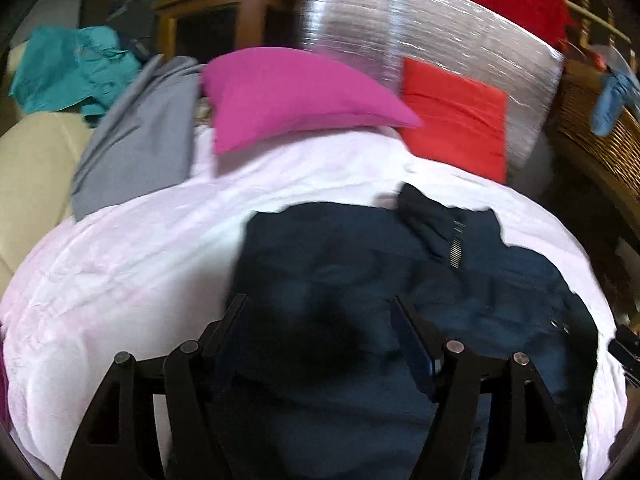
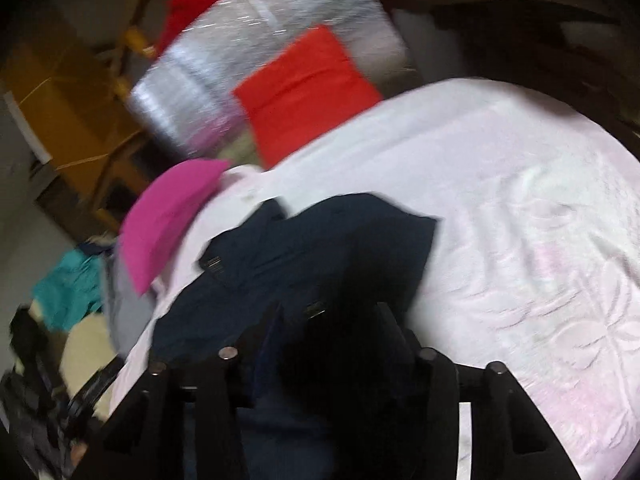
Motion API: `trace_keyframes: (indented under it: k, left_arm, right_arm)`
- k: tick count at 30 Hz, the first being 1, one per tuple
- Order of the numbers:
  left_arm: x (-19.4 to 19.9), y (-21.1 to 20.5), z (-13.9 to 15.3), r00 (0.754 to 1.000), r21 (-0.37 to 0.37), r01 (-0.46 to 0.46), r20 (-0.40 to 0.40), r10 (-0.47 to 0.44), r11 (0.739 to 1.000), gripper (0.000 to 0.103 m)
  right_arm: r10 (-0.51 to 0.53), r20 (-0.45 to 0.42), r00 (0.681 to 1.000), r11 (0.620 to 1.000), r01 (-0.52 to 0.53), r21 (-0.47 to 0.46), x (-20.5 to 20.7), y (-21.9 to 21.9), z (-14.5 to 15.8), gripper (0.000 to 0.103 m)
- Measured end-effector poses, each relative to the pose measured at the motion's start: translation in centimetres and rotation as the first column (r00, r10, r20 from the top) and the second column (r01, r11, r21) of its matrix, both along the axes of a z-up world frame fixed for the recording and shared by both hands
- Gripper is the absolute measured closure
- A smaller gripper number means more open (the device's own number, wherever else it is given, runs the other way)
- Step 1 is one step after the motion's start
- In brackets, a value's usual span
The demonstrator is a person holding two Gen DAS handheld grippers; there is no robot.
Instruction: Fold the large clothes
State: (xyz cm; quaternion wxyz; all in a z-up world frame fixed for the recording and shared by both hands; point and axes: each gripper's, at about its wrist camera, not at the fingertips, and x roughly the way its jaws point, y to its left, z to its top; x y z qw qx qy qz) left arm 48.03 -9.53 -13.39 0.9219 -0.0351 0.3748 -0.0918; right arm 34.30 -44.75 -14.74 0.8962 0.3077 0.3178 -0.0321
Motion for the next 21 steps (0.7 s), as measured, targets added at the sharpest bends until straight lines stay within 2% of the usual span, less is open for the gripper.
trace_keyframes:
  k: [2, 4, 6, 9, 12, 15, 18, 20, 21]
  left_arm:
    - [-0.3, -1.0, -0.4, 1.000, -0.015, 0.023, -0.020, -0.024, 1.000, 0.031]
    - [0.1, -1.8, -1.3, 0.997, -0.036, 0.028, -0.067, -0.030, 0.999, 0.031]
    - [0.8, -2.2, -2.5, 0.992, -0.037, 0.025, -0.125, -0.029, 0.999, 0.031]
    - [2.0, -3.1, -5.0, 0.974, 0.029, 0.017, -0.227, -0.010, 0.999, 0.031]
    - [1.8, -3.3, -5.1, 0.974, 0.042, 0.031, -0.228, -0.021, 0.999, 0.031]
    - [1.0, -1.7, -4.0, 0.972, -0.026, 0.018, -0.234, -0.023, 1.000, 0.031]
    - [0.0, 0.2, -2.9, 0.969, -0.147, 0.014, -0.243, -0.050, 0.989, 0.031]
    - [-0.9, 0.6, -2.8, 0.960, -0.212, 0.016, -0.268, -0.074, 0.977, 0.030]
    - [-1.3, 1.0, -3.0, 0.954, -0.240, 0.011, -0.290, -0.082, 0.971, 0.029]
  right_arm:
    - [0.068, 0.008, 0.998, 0.998, -0.068, -0.003, 0.4, 2.0, -0.1, 0.059]
    - [0.110, -0.011, 0.994, 0.994, -0.110, -0.016, 1.2, 3.4, -0.6, 0.065]
    - [0.142, -0.036, 0.989, 0.990, -0.142, -0.001, 2.0, 4.5, -1.4, 0.067]
    - [0.164, -0.095, 0.982, 0.986, -0.159, 0.059, 3.1, 5.0, -3.1, 0.067]
    - [0.175, -0.191, 0.966, 0.980, -0.152, 0.130, 4.2, 4.7, -5.8, 0.067]
    - [0.177, -0.182, 0.967, 0.970, -0.141, 0.196, 3.9, 4.0, -5.8, 0.066]
    - [0.186, -0.127, 0.974, 0.946, -0.143, 0.291, 2.7, 3.8, -5.2, 0.060]
    - [0.190, -0.090, 0.978, 0.908, -0.141, 0.394, 2.0, 3.9, -5.6, 0.034]
    - [0.190, -0.078, 0.979, 0.887, -0.137, 0.442, 1.5, 4.1, -6.0, 0.030]
